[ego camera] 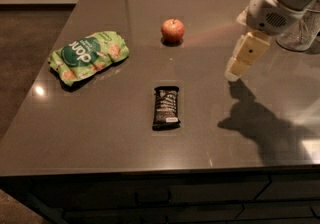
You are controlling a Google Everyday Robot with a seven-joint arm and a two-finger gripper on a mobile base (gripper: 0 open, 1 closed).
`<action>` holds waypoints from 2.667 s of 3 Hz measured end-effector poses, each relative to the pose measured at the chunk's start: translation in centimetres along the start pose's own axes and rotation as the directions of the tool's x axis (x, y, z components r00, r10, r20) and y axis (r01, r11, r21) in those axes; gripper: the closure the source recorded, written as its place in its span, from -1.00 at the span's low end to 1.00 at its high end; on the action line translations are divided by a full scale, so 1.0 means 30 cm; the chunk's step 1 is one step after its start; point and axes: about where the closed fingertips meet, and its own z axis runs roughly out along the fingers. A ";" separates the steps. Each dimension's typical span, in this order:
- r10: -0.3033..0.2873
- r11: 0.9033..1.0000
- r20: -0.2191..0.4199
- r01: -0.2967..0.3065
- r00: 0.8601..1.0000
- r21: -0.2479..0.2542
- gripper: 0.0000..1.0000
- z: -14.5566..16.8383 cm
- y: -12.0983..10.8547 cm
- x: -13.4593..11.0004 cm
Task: Move apple near green rice chip bag
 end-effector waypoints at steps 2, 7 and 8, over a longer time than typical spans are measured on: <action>0.181 0.983 0.185 -0.185 0.966 0.006 -1.00 0.194 -0.222 -0.121; 0.272 0.946 0.481 -0.322 0.833 0.023 -1.00 0.583 -0.543 -0.401; 0.271 0.950 0.486 -0.313 0.831 0.006 -0.71 0.626 -0.554 -0.448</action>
Offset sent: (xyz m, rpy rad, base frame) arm 0.1454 0.0333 -0.0366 0.3749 -0.0736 -0.2390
